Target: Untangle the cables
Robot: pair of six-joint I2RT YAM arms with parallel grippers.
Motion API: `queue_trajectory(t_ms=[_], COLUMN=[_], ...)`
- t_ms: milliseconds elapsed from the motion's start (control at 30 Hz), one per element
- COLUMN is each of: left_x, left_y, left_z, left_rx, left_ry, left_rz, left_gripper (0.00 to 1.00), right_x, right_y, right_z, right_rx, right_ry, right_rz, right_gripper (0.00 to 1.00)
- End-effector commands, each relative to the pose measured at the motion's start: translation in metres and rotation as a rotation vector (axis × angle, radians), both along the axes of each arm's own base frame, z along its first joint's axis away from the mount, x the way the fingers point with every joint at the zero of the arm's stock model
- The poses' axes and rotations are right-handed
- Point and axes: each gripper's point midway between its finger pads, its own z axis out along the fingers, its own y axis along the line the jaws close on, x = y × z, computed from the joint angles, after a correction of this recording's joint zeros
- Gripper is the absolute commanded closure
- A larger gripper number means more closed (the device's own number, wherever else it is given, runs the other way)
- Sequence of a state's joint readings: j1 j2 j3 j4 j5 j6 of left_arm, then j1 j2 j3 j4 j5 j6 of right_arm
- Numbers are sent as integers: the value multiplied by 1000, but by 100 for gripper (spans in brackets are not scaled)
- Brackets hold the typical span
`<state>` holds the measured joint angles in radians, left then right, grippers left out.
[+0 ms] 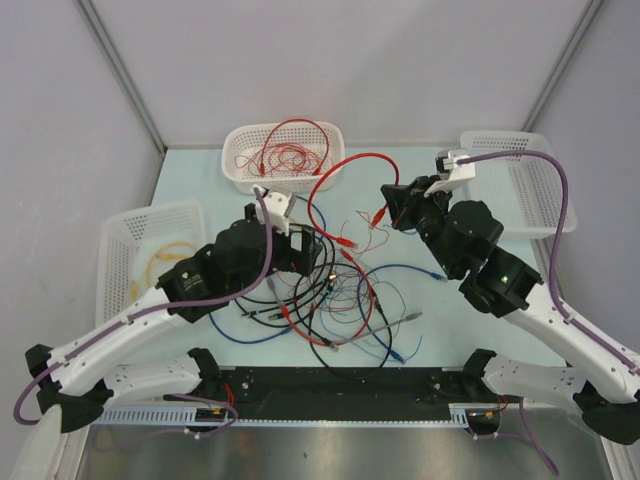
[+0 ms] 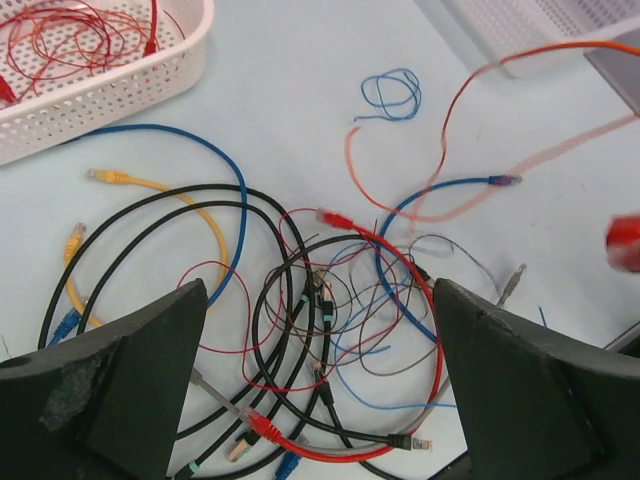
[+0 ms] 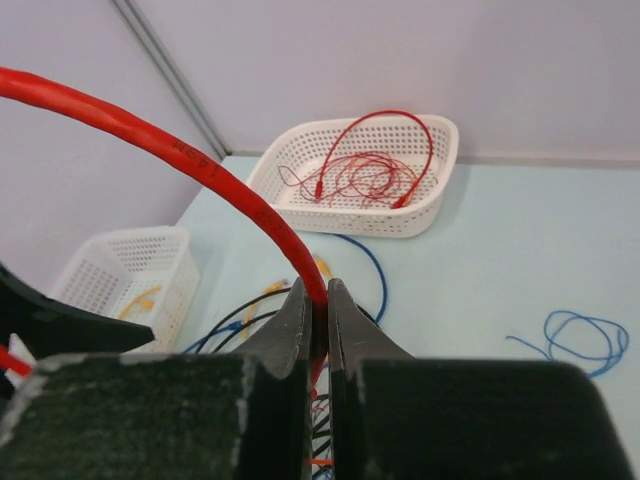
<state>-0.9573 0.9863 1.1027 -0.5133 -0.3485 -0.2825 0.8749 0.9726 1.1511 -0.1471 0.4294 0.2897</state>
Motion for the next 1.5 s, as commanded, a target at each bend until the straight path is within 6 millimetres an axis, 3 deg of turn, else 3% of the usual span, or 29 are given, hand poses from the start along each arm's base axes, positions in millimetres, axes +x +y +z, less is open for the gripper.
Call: queue_trajectory(t_ms=[0,167,267,467,667,833,1133,1333,1467], left_x=[3,-2,-3,-1,-24,-27,-34,-31,-41], left_y=[15,19,15,-9,-22,-36,-37,-34,-47], left_z=[27,36,29,-3,2,-4,39,52,63], left_rx=[-138,-225,-252,-335,-616,-617,-710,-718,-725], left_ry=[-95,-158,-170,-187,-353,-371,-546,-606,-645], left_rz=[81,66,49,-15,-172,-231,-286,-263,-356], left_gripper=[0,0,0,0,1,0,0,0,0], right_x=[3,1,-4,-25,-40,-45,-47,-48,-51], right_y=[-19,-23,-20,-17,-17,-17,-12,-8,-3], right_z=[3,1,2,27,54,70,77,74,73], right_rx=[-51,-77,-50,59,148,182,190,192,203], right_ry=[11,27,40,34,63,71,93,108,122], right_rz=[-88,-94,-65,32,84,106,127,145,169], right_gripper=[100,100,100,100,100,100,100,100,100])
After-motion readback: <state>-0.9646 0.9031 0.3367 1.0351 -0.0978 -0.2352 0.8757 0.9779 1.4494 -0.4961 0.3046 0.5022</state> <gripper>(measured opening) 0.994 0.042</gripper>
